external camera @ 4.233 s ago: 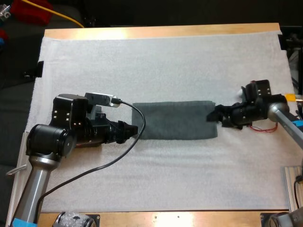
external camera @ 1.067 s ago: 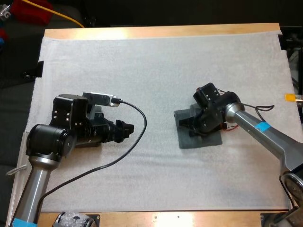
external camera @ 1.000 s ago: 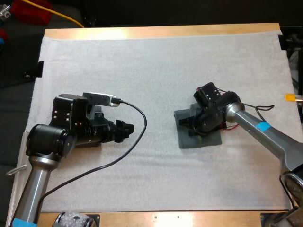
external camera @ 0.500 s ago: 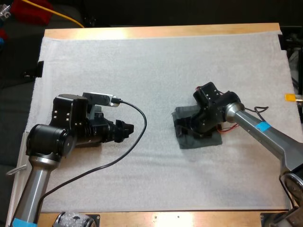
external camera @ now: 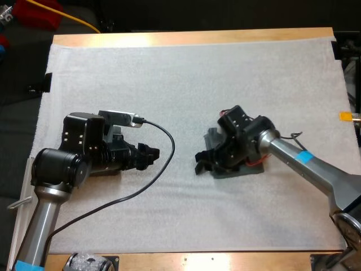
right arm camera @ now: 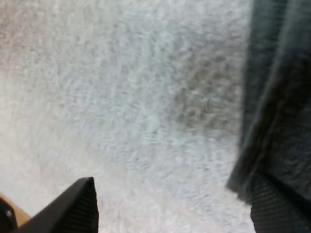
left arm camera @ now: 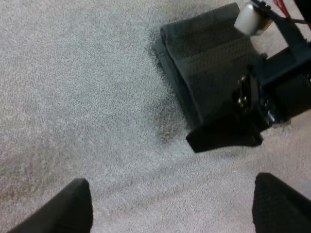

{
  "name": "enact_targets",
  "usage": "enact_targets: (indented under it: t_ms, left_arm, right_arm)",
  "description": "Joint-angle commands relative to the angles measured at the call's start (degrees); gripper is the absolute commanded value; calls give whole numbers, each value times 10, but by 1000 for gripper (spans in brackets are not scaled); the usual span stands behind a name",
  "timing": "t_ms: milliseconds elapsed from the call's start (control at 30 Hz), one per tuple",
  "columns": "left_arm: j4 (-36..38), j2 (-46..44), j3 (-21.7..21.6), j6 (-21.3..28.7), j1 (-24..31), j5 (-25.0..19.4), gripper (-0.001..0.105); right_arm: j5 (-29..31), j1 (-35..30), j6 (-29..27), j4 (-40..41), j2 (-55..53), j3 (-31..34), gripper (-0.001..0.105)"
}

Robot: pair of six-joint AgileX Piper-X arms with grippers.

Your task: Pick towel from pile, fold and stack

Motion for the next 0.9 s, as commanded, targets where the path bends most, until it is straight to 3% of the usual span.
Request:
enact_targets:
  t_ms: [0, 167, 533, 867]
  left_arm:
    - [1, -2, -3, 1, -3, -3, 66]
    - [1, -2, -3, 1, -3, -3, 66]
    - [3, -2, -3, 1, -3, 1, 66]
    - [11, -2, -3, 1, -3, 3, 66]
  right_arm:
    - [-8, 0, -2, -4, -2, -5, 65]
    - [6, -2, -5, 9, -14, -5, 65]
    - [183, -2, -48, 84, -107, -5, 64]
    - [191, -2, -63, 107, -212, -5, 64]
